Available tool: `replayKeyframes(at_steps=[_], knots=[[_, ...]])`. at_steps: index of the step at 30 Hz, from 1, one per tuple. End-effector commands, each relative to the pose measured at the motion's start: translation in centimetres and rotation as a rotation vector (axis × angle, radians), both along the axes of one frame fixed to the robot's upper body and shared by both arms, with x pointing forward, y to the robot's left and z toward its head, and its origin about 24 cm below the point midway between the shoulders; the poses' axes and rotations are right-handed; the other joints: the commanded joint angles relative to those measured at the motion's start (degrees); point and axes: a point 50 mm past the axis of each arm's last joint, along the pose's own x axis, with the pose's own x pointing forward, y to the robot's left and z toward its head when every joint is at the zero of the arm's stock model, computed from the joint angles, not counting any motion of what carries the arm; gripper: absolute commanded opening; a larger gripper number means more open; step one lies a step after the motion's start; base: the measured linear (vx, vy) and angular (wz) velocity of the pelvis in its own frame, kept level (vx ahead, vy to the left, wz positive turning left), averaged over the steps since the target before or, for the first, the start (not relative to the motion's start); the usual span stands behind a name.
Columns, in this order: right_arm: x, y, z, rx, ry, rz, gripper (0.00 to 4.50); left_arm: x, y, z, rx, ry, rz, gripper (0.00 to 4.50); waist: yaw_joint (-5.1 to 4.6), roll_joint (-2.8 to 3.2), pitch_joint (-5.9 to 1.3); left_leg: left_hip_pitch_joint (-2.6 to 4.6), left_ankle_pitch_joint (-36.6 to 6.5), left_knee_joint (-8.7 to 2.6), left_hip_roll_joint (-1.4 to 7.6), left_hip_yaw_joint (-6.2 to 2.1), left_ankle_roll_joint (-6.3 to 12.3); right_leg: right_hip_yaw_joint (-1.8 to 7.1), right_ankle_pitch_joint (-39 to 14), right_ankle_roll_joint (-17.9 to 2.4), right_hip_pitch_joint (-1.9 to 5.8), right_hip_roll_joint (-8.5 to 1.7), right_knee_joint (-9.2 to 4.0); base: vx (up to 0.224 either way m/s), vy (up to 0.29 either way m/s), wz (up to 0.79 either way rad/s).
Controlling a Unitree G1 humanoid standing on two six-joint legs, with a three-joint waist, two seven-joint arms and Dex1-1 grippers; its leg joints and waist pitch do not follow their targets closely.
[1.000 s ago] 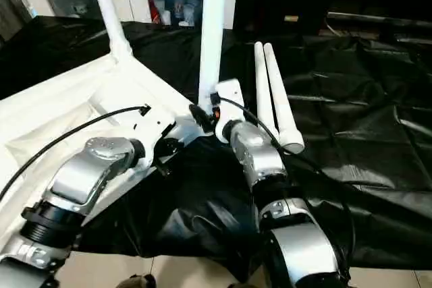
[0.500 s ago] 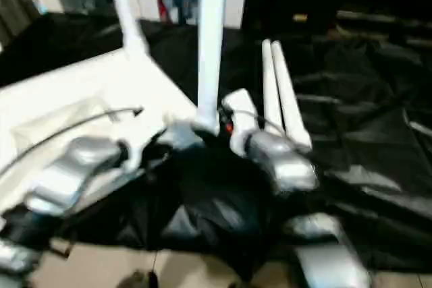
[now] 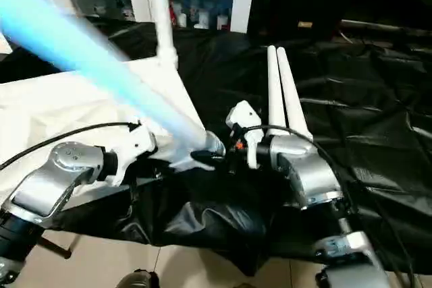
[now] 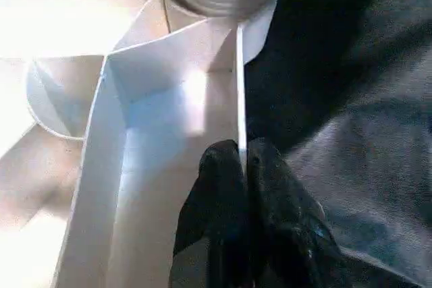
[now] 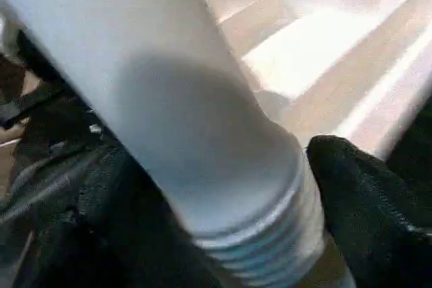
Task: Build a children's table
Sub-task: Pick table leg
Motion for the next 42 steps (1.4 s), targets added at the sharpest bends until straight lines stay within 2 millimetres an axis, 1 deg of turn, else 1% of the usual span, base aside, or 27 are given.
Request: replayKeyframes(at_steps=[1, 2, 3, 4, 6, 7, 9, 10, 11, 17, 19, 25, 26, 27, 29, 30, 31, 32, 33, 34, 35, 36, 37, 38, 39, 41, 42], knots=[[-0.4, 0.6, -1.4, -0.014, 0.052, -0.01, 3.45, -0.2, -1.6, 1.6, -0.071, -0.064, -0.098, 0.0, -0.05, 0.62, -5.23, 1.27, -7.73, -3.44, 0.85, 0.32, 1.46, 2.42, 2.17, -15.01, 3.18, -3.05, -3.81, 0.0, 0.0, 0.0], [-0.4, 0.6, -1.4, -0.014, 0.052, -0.01, 3.33, -0.2, -1.6, 1.6, -0.071, -0.064, -0.098, 0.0, -0.02, 0.65, -5.31, 1.26, -7.23, -3.42, 0.86, 0.27, 1.4, 2.37, 2.96, -15.1, 3.19, -3.04, -3.67, 0.0, 0.0, 0.0], [-0.5, 0.7, -1.6, -0.014, 0.056, -0.015, 3.33, -0.2, -1.6, 1.6, -0.071, -0.064, -0.103, 0.0, -0.01, 0.67, -5.29, 1.24, -7.13, -3.42, 0.85, 0.27, 1.35, 2.37, 3.2, -15.08, 3.18, -3.0, -3.66, 0.0, 0.0, 0.0], [-0.5, 0.7, -1.7, -0.014, 0.058, -0.017, 3.15, -0.2, -1.6, 1.6, -0.069, -0.066, -0.102, 0.0, 0.09, 0.74, -5.36, 1.37, -6.89, -3.34, 0.87, 0.32, 1.36, 2.39, 3.87, -15.13, 3.08, -2.96, -3.63, 0.0, 0.0, 0.0], [-0.9, 0.3, -2.2, -0.013, 0.069, -0.03, 3.08, 0.1, -1.3, 1.6, -0.059, -0.074, -0.097, 0.0, 0.36, 0.81, -5.45, 1.27, -6.39, -3.24, 0.83, 0.31, 1.34, 2.4, 5.24, -15.19, 3.19, -2.96, -3.49, 0.0, 0.0, 0.0], [-1.0, 0.0, -2.4, -0.012, 0.074, -0.045, 3.0, 0.1, -1.1, 1.6, -0.053, -0.077, -0.091, 0.0, 0.51, 1.07, -5.62, 1.17, -6.22, -3.16, 0.8, 0.21, 1.37, 2.37, 6.16, -15.05, 3.31, -3.03, -3.28, 0.0, 0.0, 0.0], [-1.1, -0.4, -2.6, -0.008, 0.08, -0.064, 2.83, 0.2, -1.0, 1.6, -0.049, -0.078, -0.087, 0.0, 0.47, 0.83, -5.64, 1.15, -5.98, -3.14, 0.71, 0.21, 1.51, 2.3, 6.99, -14.88, 3.34, -2.88, -3.32, 0.0, 0.0, 0.0], [-1.2, -0.7, -2.8, -0.007, 0.085, -0.08, 2.78, 0.2, -0.9, 1.6, -0.046, -0.079, -0.085, 0.0, 0.54, 1.18, -5.63, 1.16, -6.57, -3.11, 0.7, 0.19, 1.41, 2.31, 6.35, -15.0, 3.33, -3.0, -3.35, 0.0, 0.0, 0.0], [-1.2, -0.7, -2.8, -0.006, 0.085, -0.082, 2.75, 0.2, -0.9, 1.6, -0.046, -0.08, -0.084, 0.0, 0.52, 1.07, -5.6, 1.16, -6.85, -3.14, 0.73, 0.21, 1.4, 2.33, 6.12, -14.94, 3.33, -3.0, -3.45, 0.0, 0.0, 0.0], [-1.2, -1.0, -3.3, 0.008, 0.097, -0.137, 2.72, 0.2, -0.8, 1.3, -0.042, -0.083, -0.082, 0.0, 0.61, 1.27, -5.76, 1.16, -7.13, -3.13, 0.73, 0.1, 1.06, 2.26, 5.51, -14.86, 3.39, -3.0, -3.43, 0.0, 0.0, 0.0], [-1.2, -1.0, -3.4, 0.02, 0.096, -0.154, 2.72, 0.3, -0.9, 1.4, -0.045, -0.09, -0.075, 0.0, 0.61, 1.22, -5.75, 1.21, -7.6, -3.15, 0.74, 0.14, 0.89, 2.28, 4.89, -14.84, 3.35, -3.01, -3.51, 0.0, 0.0, 0.0], [-0.7, -0.8, -2.5, 0.067, 0.078, -0.175, 2.72, 0.8, -0.7, 2.1, -0.09, -0.136, -0.033, 0.0, 0.67, 1.33, -5.9, 1.19, -7.97, -3.12, 0.74, 0.11, 0.71, 2.24, 3.74, -14.6, 3.35, -3.03, -3.55, 0.0, 0.0, 0.0], [-0.5, -0.9, -1.8, 0.116, 0.072, -0.178, 2.72, 0.9, -0.5, 3.1, -0.175, -0.16, -0.001, 0.28, 0.65, 1.34, -5.96, 1.12, -7.79, -3.08, 0.68, 0.12, 0.76, 2.22, 3.99, -14.68, 3.43, -3.01, -3.52, 0.0, 0.0, 0.0], [-0.5, -1.0, -1.5, 0.133, 0.071, -0.17, 2.72, 0.7, -0.2, 3.7, -0.23, -0.136, -0.002, 0.45, 0.63, 1.25, -6.08, 1.08, -7.45, -3.04, 0.67, 0.12, 0.86, 2.24, 4.39, -14.78, 3.56, -3.06, -3.49, 0.0, 0.0, 0.0], [-0.6, -1.1, -1.3, 0.142, 0.067, -0.157, 2.72, 0.3, 0.2, 4.5, -0.306, -0.088, -0.015, 0.56, 0.89, 1.42, -6.27, 1.01, -6.23, -2.93, 0.74, 0.08, 0.95, 2.09, 6.38, -15.92, 3.53, -3.14, -3.2, 0.0, 0.0, 0.0], [-0.6, -1.1, -1.2, 0.142, 0.067, -0.156, 2.72, 0.3, 0.2, 4.5, -0.31, -0.085, -0.016, 0.59, 0.92, 1.36, -6.31, 1.06, -6.08, -2.85, 0.78, 0.08, 0.81, 2.06, 6.98, -16.31, 3.45, -3.09, -3.02, 0.0, 0.0, 0.0], [-0.6, -1.1, -1.1, 0.139, 0.062, -0.149, 2.72, 0.2, 1.0, 5.7, -0.405, -0.044, -0.021, 0.76, 0.79, 1.17, -6.12, 0.99, -6.59, -2.87, 0.63, 0.17, 1.01, 2.01, 6.63, -16.53, 3.42, -2.87, -3.1, 0.0, 0.0, 0.0], [-0.6, -1.1, -1.1, 0.139, 0.062, -0.149, 2.72, 0.2, 1.0, 5.7, -0.405, -0.044, -0.021, 0.85, 0.8, 1.14, -6.11, 1.02, -6.81, -2.8, 0.49, 0.26, 1.32, 2.05, 5.86, -16.71, 3.38, -2.88, -3.11, 0.0, 0.0, 0.0], [-0.6, -1.1, -1.0, 0.136, 0.058, -0.143, 2.72, 0.4, 1.4, 6.9, -0.495, -0.021, -0.016, 0.91, 0.74, 1.08, -6.04, 0.99, -7.22, -2.86, 0.47, 0.27, 1.43, 2.05, 4.89, -16.44, 3.4, -2.82, -3.26, 0.0, 0.0, 0.0], [-0.6, -1.1, -1.0, 0.135, 0.057, -0.139, 2.72, 0.5, 1.4, 7.3, -0.521, -0.022, -0.012, 0.91, 0.85, 1.11, -6.1, 1.12, -7.63, -2.8, 0.4, 0.35, 1.34, 2.08, 3.37, -16.32, 3.32, -2.91, -3.31, 0.0, 0.0, 0.0], [-0.6, -1.1, -1.0, 0.134, 0.056, -0.137, 2.72, 0.6, 1.4, 7.5, -0.537, -0.023, -0.009, 1.08, 0.82, 0.99, -6.12, 1.1, -7.83, -2.85, 0.49, 0.34, 1.25, 2.09, 2.4, -15.97, 3.39, -2.94, -3.36, 0.0, 0.0, 0.0], [-0.6, -1.0, -0.9, 0.133, 0.054, -0.13, 2.72, 0.9, 1.2, 7.9, -0.574, -0.026, -0.003, 1.08, 0.86, 1.07, -6.13, 1.18, -7.89, -2.84, 0.56, 0.32, 1.2, 2.09, 2.07, -15.78, 3.31, -2.95, -3.42, 0.0, 0.0, 0.0], [-0.6, -0.7, -0.8, 0.13, 0.05, -0.113, 2.72, 1.2, 0.5, 8.4, -0.639, -0.023, 0.009, 1.2, 0.83, 0.96, -6.18, 1.05, -7.52, -2.79, 0.58, 0.33, 1.11, 2.12, 2.38, -15.56, 3.48, -2.97, -3.41, 0.0, 0.0, 0.0], [-0.6, -0.6, -0.8, 0.129, 0.049, -0.112, 2.72, 1.2, 0.4, 8.4, -0.644, -0.023, 0.012, 1.28, 0.98, 1.04, -6.23, 1.18, -7.45, -2.73, 0.65, 0.35, 1.16, 2.13, 2.38, -15.54, 3.37, -3.03, -3.5, 0.0, 0.0, 0.0], [-0.6, -0.5, -0.8, 0.128, 0.046, -0.108, 2.72, 1.3, 0.2, 8.4, -0.655, -0.023, 0.018, 1.28, 1.05, 0.99, -6.21, 1.17, -7.45, -2.73, 0.68, 0.37, 1.26, 2.15, 2.35, -15.49, 3.31, -3.01, -3.52, 0.0, 0.0, 0.0], [-0.5, -0.3, -0.6, 0.129, 0.038, -0.102, 2.72, 1.8, -0.7, 8.0, -0.677, -0.02, 0.053, 1.56, 1.35, 0.87, -6.23, 1.14, -8.08, -2.79, 0.68, 0.31, 1.21, 2.14, 1.43, -14.78, 3.34, -3.0, -3.61, 0.0, 0.0, 0.0], [-0.5, -0.3, -0.6, 0.129, 0.038, -0.102, 2.72, 1.8, -0.7, 8.0, -0.677, -0.02, 0.053, 1.56, 1.35, 0.83, -6.23, 1.1, -8.12, -2.78, 0.67, 0.34, 1.19, 2.17, 1.27, -14.6, 3.38, -3.0, -3.65, 0.0, 0.0, 0.0]])
